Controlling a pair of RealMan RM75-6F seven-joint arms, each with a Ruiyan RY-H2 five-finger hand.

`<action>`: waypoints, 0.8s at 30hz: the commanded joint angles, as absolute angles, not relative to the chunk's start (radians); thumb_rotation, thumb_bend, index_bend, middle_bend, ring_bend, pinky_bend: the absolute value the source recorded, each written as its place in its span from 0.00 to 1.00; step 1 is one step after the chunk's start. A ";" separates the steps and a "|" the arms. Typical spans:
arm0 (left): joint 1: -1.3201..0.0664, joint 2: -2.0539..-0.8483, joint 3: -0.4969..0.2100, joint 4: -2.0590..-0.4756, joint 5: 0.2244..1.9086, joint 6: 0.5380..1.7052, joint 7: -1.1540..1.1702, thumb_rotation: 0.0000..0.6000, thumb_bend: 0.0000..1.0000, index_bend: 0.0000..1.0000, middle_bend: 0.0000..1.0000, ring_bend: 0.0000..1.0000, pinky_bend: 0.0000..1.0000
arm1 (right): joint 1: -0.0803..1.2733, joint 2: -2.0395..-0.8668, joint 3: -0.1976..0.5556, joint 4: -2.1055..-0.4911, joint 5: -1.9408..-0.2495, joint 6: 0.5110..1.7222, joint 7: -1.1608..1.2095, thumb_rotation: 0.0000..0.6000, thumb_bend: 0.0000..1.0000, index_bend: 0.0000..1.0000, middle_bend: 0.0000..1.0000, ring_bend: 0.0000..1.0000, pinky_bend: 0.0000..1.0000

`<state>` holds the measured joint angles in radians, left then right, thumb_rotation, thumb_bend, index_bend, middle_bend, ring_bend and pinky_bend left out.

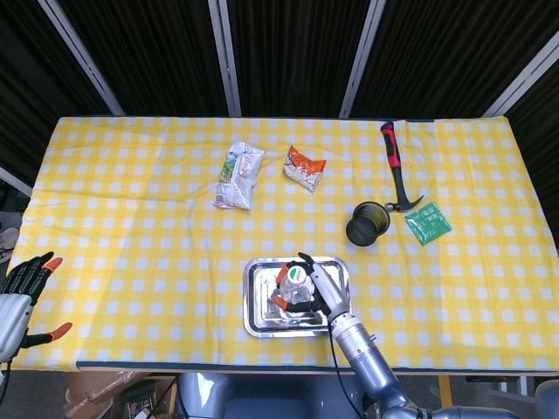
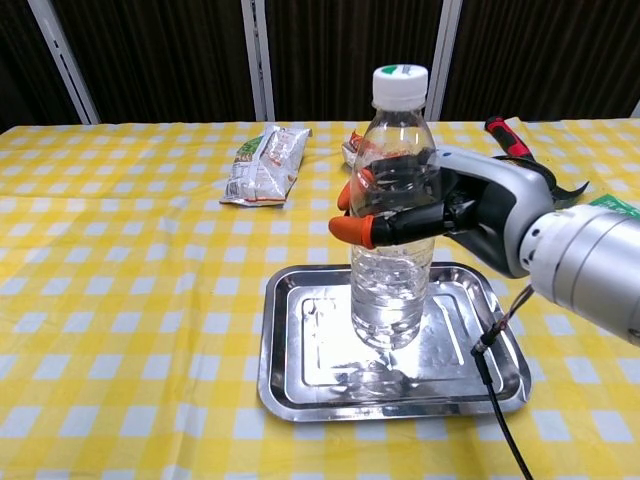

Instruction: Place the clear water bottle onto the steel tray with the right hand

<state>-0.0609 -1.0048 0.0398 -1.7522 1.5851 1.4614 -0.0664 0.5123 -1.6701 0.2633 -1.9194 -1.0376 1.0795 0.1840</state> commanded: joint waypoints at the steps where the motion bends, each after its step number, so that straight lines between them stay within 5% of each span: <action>1: -0.061 -1.005 0.042 -1.752 1.589 1.461 -0.067 1.00 0.19 0.04 0.00 0.00 0.00 | 0.512 -1.685 0.264 -1.894 -1.032 1.091 0.182 1.00 0.88 0.86 0.68 0.32 0.00; 24: -0.062 -1.014 0.042 -1.759 1.581 1.456 -0.034 1.00 0.19 0.04 0.00 0.00 0.00 | 0.434 -1.737 0.218 -1.682 -1.212 1.100 0.482 1.00 0.88 0.86 0.68 0.32 0.00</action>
<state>-0.0622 -1.0140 0.0421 -1.7587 1.5812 1.4561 -0.0340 0.4421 -1.7283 0.2247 -1.6997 -1.1964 1.0952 0.4631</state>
